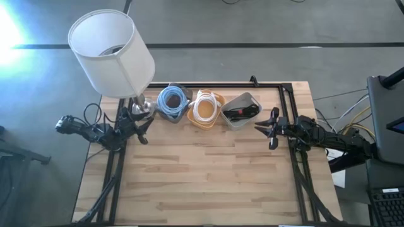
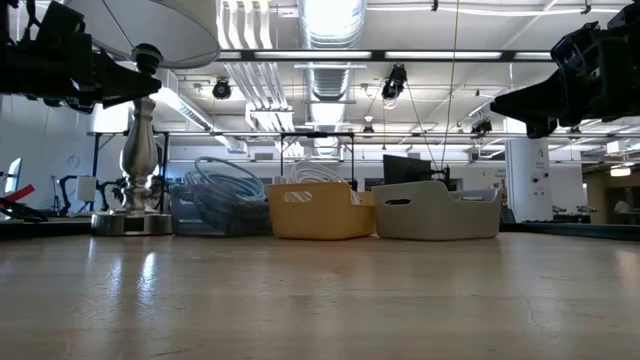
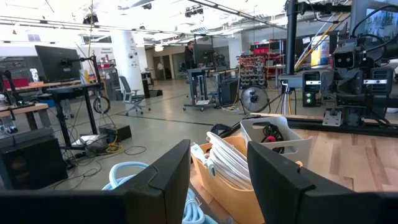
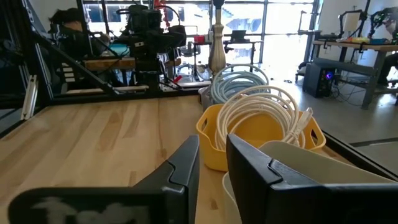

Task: Pick & Place USB Port
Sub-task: Return to Home Position

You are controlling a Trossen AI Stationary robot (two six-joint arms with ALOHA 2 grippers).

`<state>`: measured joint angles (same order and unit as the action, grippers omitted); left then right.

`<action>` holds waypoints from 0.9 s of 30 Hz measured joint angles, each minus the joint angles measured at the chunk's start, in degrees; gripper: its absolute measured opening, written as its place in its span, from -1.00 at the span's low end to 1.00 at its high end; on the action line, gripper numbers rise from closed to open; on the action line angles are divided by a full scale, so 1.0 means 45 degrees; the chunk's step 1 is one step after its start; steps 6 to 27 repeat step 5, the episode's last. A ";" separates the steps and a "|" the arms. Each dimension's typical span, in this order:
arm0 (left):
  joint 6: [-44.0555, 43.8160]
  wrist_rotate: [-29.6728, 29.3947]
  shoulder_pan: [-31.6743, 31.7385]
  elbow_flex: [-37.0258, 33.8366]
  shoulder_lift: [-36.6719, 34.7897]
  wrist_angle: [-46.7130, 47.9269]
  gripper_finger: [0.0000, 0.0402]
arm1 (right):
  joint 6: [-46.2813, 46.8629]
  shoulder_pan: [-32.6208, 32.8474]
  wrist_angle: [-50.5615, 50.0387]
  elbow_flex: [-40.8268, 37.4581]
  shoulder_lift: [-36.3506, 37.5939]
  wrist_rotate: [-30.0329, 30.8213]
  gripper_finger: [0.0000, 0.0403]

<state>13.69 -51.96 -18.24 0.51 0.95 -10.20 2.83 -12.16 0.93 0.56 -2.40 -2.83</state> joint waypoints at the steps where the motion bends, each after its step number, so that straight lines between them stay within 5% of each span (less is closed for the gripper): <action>1: 0.0000 -0.0004 0.0000 0.0000 0.0000 0.0004 -0.19 | 0.0000 0.0000 0.0000 0.0000 0.0000 0.0000 -0.64; 27: 0.0000 0.0000 0.0000 0.0000 0.0000 0.0000 -0.19 | 0.0000 0.0004 -0.0002 0.0000 -0.0002 0.0000 -0.66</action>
